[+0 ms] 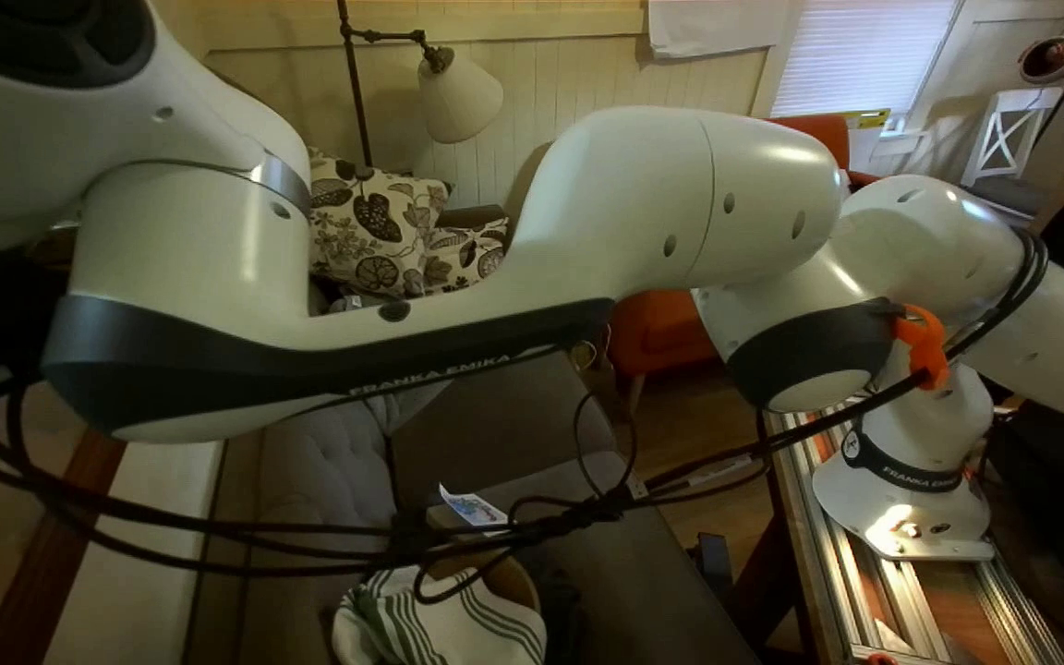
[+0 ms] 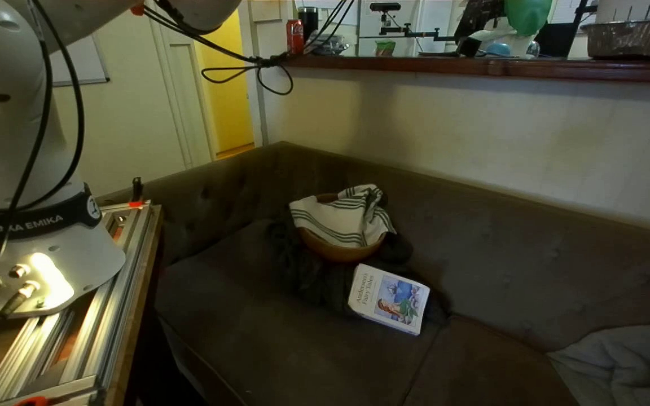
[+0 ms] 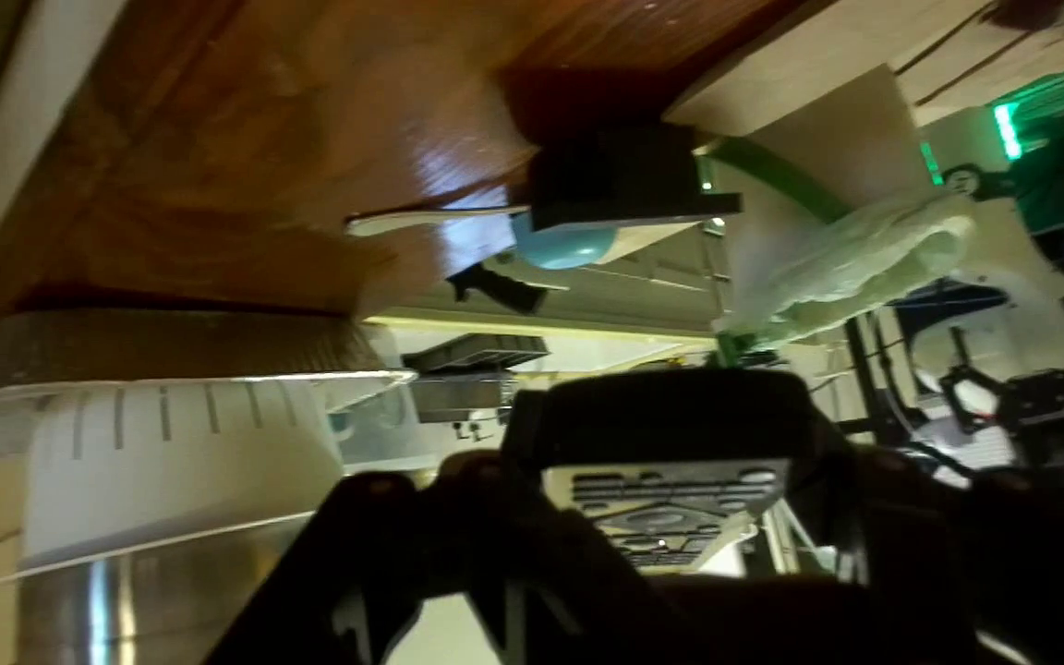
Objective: Put the black remote control on the backrest of the sofa.
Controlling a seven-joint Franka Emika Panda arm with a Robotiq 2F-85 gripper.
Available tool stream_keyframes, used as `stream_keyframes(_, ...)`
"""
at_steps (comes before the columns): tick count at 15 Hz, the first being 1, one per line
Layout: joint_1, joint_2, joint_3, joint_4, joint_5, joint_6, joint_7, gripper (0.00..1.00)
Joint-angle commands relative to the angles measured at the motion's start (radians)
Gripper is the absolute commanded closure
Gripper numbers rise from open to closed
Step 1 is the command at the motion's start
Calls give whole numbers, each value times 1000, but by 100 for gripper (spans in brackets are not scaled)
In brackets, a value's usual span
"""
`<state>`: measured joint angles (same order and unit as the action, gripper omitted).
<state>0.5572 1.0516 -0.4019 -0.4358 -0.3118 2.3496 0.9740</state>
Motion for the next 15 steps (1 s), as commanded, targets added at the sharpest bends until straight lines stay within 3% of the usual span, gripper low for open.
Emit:
stream_keyframes(1,7,-10,-40,0,-82,-150,176,63)
stream_keyframes(8,4,-10,-16,-1,-121,-547,388,63)
stream_keyframes(15,-46,3,76,-8,-70,-935,542,63)
